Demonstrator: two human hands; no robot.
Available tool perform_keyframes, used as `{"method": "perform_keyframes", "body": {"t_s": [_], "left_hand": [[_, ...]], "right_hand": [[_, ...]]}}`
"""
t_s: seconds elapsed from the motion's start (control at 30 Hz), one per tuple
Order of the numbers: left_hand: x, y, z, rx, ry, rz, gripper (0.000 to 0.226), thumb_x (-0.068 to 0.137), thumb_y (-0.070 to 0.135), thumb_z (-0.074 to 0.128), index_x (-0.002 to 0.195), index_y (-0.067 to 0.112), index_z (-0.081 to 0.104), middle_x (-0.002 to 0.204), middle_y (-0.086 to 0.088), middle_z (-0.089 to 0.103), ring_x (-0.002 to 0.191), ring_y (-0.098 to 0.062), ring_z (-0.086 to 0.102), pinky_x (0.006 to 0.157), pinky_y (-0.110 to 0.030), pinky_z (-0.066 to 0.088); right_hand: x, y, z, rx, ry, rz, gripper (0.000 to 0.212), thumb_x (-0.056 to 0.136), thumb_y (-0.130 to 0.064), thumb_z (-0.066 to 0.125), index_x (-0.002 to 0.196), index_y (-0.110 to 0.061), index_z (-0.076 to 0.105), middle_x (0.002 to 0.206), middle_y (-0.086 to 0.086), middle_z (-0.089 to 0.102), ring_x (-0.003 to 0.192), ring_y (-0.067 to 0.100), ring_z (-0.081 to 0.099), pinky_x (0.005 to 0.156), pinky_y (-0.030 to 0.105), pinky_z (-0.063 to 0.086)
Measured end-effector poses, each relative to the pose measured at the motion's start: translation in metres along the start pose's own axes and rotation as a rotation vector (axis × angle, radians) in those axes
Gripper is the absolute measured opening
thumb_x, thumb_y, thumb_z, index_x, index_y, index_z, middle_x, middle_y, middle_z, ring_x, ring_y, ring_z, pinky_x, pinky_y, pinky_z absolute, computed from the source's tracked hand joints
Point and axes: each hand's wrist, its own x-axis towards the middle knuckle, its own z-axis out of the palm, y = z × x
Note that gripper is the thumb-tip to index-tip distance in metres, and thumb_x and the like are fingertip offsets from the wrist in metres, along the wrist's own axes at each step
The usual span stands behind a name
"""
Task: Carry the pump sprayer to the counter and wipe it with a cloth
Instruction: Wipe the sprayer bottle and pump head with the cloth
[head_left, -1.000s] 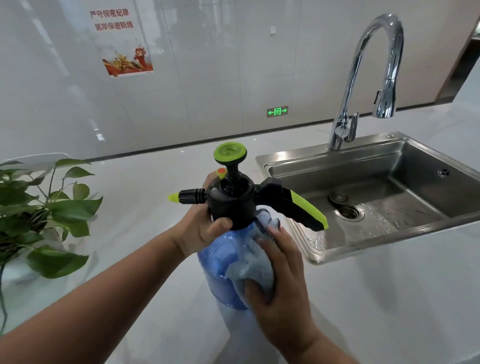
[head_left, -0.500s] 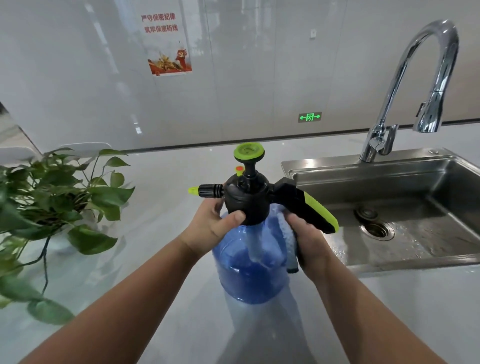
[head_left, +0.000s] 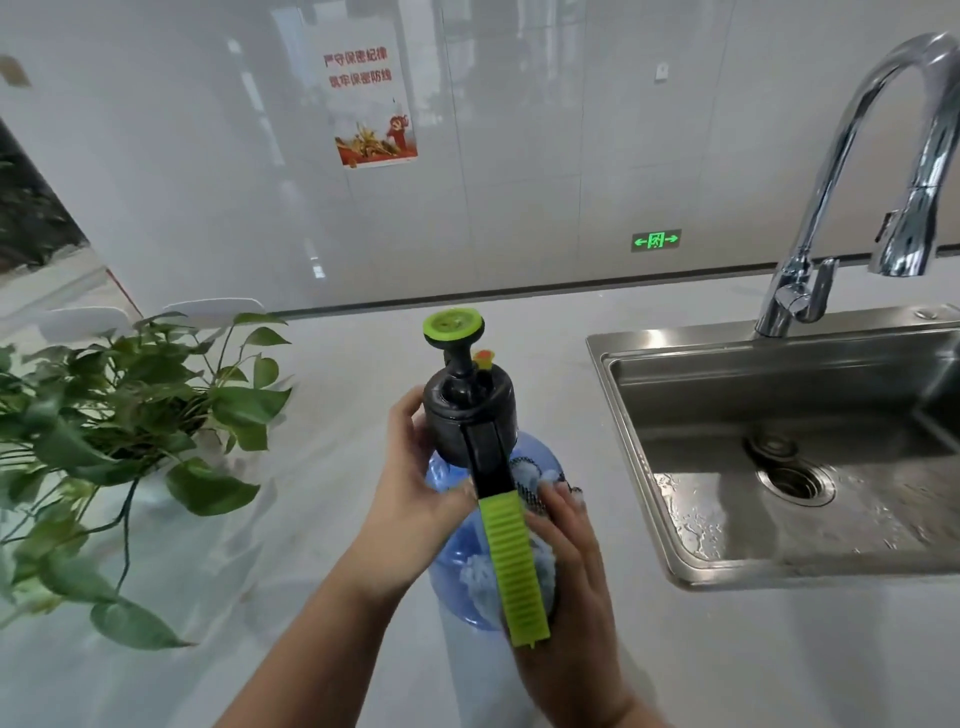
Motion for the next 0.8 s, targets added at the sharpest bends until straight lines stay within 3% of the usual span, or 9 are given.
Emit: {"method": "perform_keyframes", "body": {"t_s": [0.2, 0.27, 0.33, 0.4, 0.5, 0.6, 0.67, 0.73, 0.8], "left_hand": [[0.014, -0.009, 0.019, 0.032, 0.211, -0.033, 0.049, 0.069, 0.03, 0.081, 0.11, 0.026, 0.054, 0.101, 0.007, 0.071, 0.091, -0.012, 0.068, 0.076, -0.023, 0.052], [0.017, -0.006, 0.021, 0.031, 0.195, -0.029, 0.05, 0.073, 0.032, 0.079, 0.116, 0.025, 0.054, 0.111, 0.009, 0.07, 0.1, -0.011, 0.067, 0.083, -0.025, 0.051], [0.017, -0.002, 0.022, 0.025, 0.172, -0.024, 0.055, 0.076, 0.03, 0.076, 0.125, 0.023, 0.052, 0.124, 0.008, 0.066, 0.113, -0.014, 0.063, 0.092, -0.034, 0.051], [0.018, 0.001, 0.023, 0.039, 0.155, -0.001, 0.059, 0.078, 0.029, 0.073, 0.13, 0.022, 0.048, 0.129, 0.011, 0.062, 0.117, -0.017, 0.061, 0.096, -0.043, 0.05], [0.019, 0.001, 0.025, 0.089, 0.136, 0.001, 0.055, 0.079, 0.031, 0.069, 0.129, 0.03, 0.044, 0.123, 0.022, 0.062, 0.113, -0.011, 0.061, 0.092, -0.04, 0.051], [0.02, 0.0, 0.026, 0.173, 0.166, 0.006, 0.05, 0.079, 0.032, 0.067, 0.122, 0.043, 0.043, 0.113, 0.031, 0.063, 0.103, 0.003, 0.063, 0.083, -0.023, 0.051], [0.021, 0.0, 0.027, 0.186, 0.181, 0.006, 0.05, 0.079, 0.033, 0.066, 0.121, 0.046, 0.042, 0.112, 0.034, 0.063, 0.1, 0.007, 0.062, 0.083, -0.028, 0.049], [0.019, -0.002, 0.027, 0.174, 0.181, 0.001, 0.05, 0.078, 0.033, 0.066, 0.12, 0.048, 0.043, 0.111, 0.035, 0.063, 0.099, 0.006, 0.062, 0.083, -0.037, 0.05], [0.017, -0.002, 0.028, 0.165, 0.184, 0.0, 0.05, 0.077, 0.033, 0.067, 0.12, 0.046, 0.044, 0.11, 0.033, 0.064, 0.099, 0.002, 0.063, 0.084, -0.042, 0.052]], "right_hand": [[0.047, 0.026, -0.011, 0.075, -0.081, -0.081, 0.037, 0.079, -0.016, 0.068, 0.115, -0.015, 0.066, 0.128, 0.003, 0.064, 0.123, 0.022, 0.058, 0.102, 0.043, 0.043], [0.066, 0.039, -0.011, 0.27, -0.051, 0.206, 0.03, 0.078, -0.018, 0.058, 0.106, -0.023, 0.068, 0.109, -0.005, 0.071, 0.105, 0.016, 0.066, 0.089, 0.036, 0.051], [0.09, 0.057, -0.008, 0.533, -0.036, 0.655, 0.016, 0.078, -0.026, 0.057, 0.09, -0.025, 0.068, 0.088, -0.005, 0.071, 0.087, 0.017, 0.067, 0.076, 0.035, 0.052], [0.104, 0.073, -0.001, 0.877, -0.213, 1.042, 0.007, 0.08, -0.027, 0.06, 0.083, -0.021, 0.062, 0.083, 0.007, 0.063, 0.087, 0.027, 0.062, 0.076, 0.037, 0.051], [0.087, 0.084, 0.008, 0.978, -0.262, 1.214, 0.024, 0.091, -0.034, 0.054, 0.074, -0.02, 0.063, 0.078, 0.008, 0.063, 0.077, 0.024, 0.065, 0.075, 0.031, 0.053], [0.04, 0.073, 0.003, 0.741, 0.024, 1.054, 0.024, 0.099, -0.038, 0.044, 0.1, -0.027, 0.065, 0.107, 0.005, 0.07, 0.105, 0.026, 0.067, 0.088, 0.038, 0.053], [-0.003, 0.047, 0.005, 0.653, 0.196, 0.89, 0.043, 0.091, -0.052, 0.047, 0.129, -0.034, 0.054, 0.135, -0.006, 0.061, 0.129, 0.016, 0.054, 0.104, 0.037, 0.045], [-0.039, 0.015, 0.021, 0.49, 0.189, 0.757, 0.073, 0.087, -0.058, 0.054, 0.148, -0.024, 0.035, 0.157, -0.009, 0.036, 0.145, 0.008, 0.03, 0.117, 0.032, 0.028], [-0.056, -0.004, 0.035, 0.365, 0.147, 0.646, 0.081, 0.088, -0.049, 0.056, 0.15, -0.005, 0.029, 0.163, -0.001, 0.021, 0.149, 0.01, 0.018, 0.119, 0.03, 0.022]]}}
